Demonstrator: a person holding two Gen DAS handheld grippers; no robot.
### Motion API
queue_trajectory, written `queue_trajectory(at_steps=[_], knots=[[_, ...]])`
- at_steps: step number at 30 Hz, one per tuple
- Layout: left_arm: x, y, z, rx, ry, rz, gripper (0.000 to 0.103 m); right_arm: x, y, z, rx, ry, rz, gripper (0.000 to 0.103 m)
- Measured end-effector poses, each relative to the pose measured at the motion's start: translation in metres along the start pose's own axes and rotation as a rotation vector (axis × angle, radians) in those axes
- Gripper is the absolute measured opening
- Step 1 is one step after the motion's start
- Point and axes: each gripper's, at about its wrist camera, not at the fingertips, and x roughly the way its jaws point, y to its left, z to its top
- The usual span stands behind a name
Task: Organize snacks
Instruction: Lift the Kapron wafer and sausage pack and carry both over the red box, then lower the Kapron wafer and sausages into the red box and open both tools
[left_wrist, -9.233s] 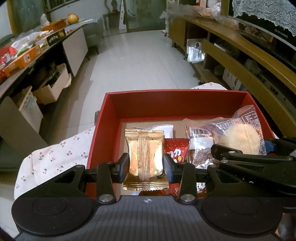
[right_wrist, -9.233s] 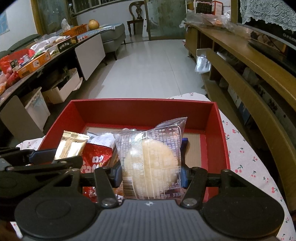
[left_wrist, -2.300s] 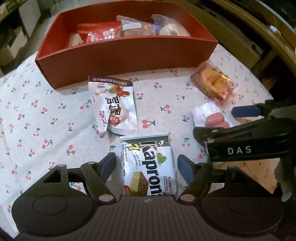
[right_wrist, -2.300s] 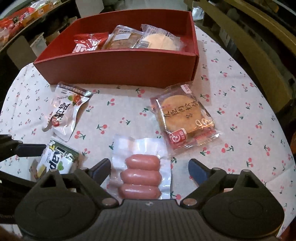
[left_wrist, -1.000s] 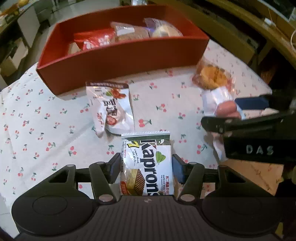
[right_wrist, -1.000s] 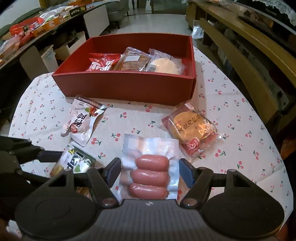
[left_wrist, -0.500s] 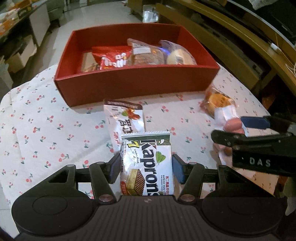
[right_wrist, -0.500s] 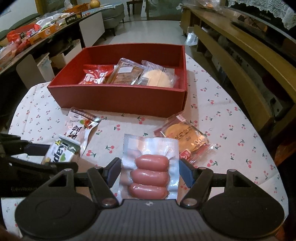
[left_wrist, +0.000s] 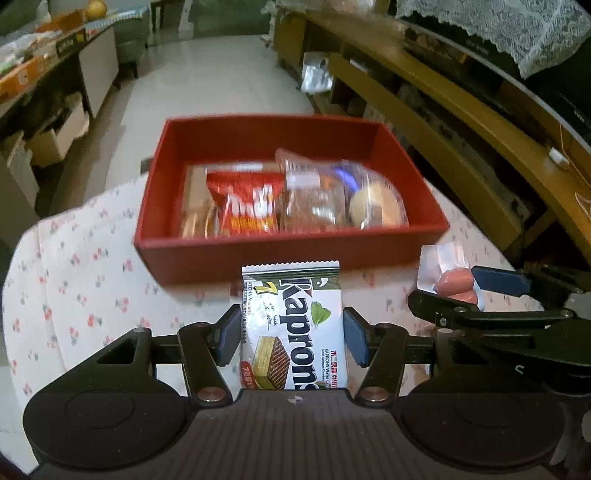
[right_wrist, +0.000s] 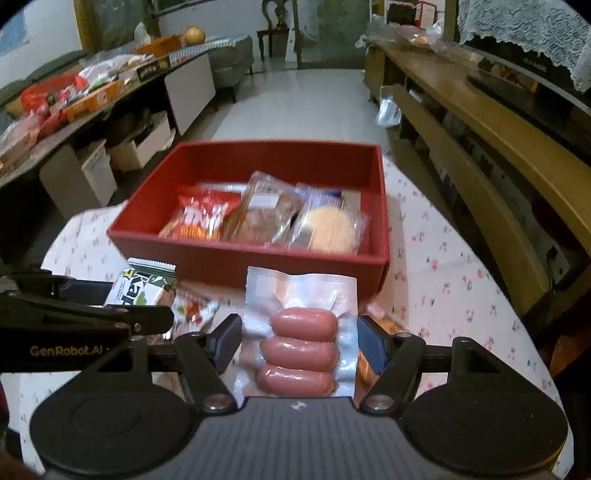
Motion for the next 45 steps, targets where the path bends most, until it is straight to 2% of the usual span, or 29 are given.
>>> queue_trajectory(at_steps=[10,20,31,45], knots=[[0.003,0.003,0.033,-0.017,-0.055,0.011,0.064,0.006,-0.008,0.033,0.043,-0.046,0.003,0.078],[0.019,0.009,0.070,-0.039,-0.090,0.033,0.063,0.030,-0.015,0.069,0.079,-0.072,-0.003,0.078],[0.049,0.016,0.091,-0.057,-0.084,0.065,0.063,0.070,-0.022,0.094,0.094,-0.057,-0.018,0.078],[0.082,0.022,0.093,-0.091,-0.032,0.091,0.064,0.108,-0.024,0.094,0.087,-0.013,-0.037,0.078]])
